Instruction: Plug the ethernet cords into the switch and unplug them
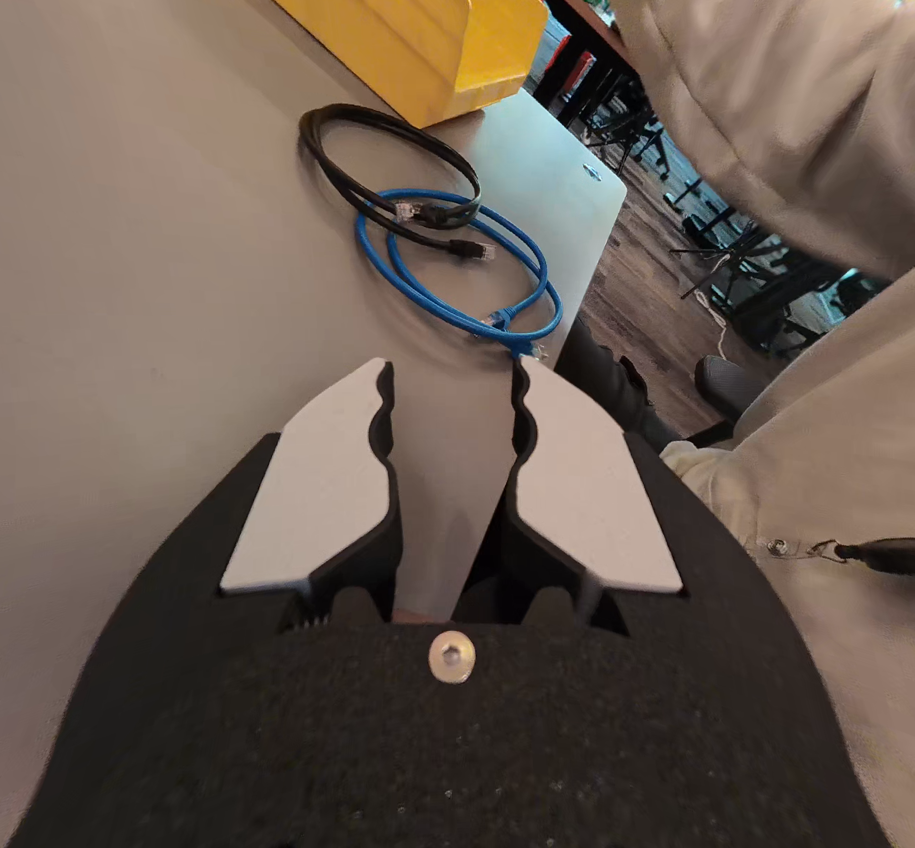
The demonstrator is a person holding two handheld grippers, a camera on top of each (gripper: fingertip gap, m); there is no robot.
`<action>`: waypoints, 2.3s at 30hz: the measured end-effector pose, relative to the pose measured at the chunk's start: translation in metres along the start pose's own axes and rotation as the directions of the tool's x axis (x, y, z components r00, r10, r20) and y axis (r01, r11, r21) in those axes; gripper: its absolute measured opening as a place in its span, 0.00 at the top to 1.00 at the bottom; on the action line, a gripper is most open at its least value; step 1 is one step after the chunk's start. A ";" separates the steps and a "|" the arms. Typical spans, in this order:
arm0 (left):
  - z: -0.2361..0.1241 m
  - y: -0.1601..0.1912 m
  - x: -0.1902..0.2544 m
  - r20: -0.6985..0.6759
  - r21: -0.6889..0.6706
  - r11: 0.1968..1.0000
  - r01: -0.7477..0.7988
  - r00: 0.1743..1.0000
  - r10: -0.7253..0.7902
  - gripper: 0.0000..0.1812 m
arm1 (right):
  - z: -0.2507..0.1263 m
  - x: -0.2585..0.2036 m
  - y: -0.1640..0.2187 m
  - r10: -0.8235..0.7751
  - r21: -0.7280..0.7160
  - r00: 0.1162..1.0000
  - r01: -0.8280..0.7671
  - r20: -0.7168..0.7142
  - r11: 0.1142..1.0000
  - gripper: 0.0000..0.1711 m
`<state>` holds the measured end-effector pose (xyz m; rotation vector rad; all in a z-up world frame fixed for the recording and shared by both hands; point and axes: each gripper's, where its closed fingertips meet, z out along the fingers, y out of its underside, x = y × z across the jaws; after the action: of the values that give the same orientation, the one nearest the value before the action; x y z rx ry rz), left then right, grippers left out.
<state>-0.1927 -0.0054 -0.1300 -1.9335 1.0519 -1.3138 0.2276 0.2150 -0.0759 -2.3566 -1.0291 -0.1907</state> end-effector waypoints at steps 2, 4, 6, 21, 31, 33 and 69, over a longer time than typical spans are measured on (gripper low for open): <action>-0.002 -0.002 0.003 0.015 0.008 0.999 -0.033 0.999 0.033 0.75 | 0.034 0.005 0.003 0.033 -0.064 0.996 -0.027 0.086 0.998 0.66; -0.004 -0.007 0.005 0.026 0.025 0.999 -0.045 0.999 0.044 0.75 | 0.061 0.004 0.003 0.033 -0.115 0.990 -0.017 0.134 0.993 0.66; -0.007 -0.010 0.006 0.042 0.043 0.997 -0.058 0.998 0.056 0.75 | 0.083 -0.001 0.005 0.028 -0.172 0.986 0.000 0.166 0.985 0.66; -0.023 0.005 -0.004 0.154 -0.021 0.989 -0.150 0.976 0.151 0.76 | 0.082 0.018 0.036 0.039 -0.387 0.992 0.012 0.123 0.922 0.59; -0.035 0.015 -0.027 0.252 -0.090 0.976 -0.200 0.943 0.217 0.76 | -0.059 -0.253 -0.071 -0.009 0.191 0.965 -0.042 0.262 0.981 0.66; -0.033 0.016 -0.023 0.239 -0.094 0.974 -0.205 0.946 0.221 0.76 | -0.044 -0.304 -0.056 -0.051 0.128 0.949 0.011 0.312 0.992 0.66; -0.025 0.026 -0.014 0.216 -0.169 0.955 -0.243 0.937 0.276 0.79 | -0.024 -0.158 0.058 -0.028 -0.380 0.891 0.221 0.453 0.898 0.94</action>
<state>-0.2265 -0.0076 -0.1487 -1.9154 1.2538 -0.8602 0.1610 0.0696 -0.1343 -2.8045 -1.4857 0.0890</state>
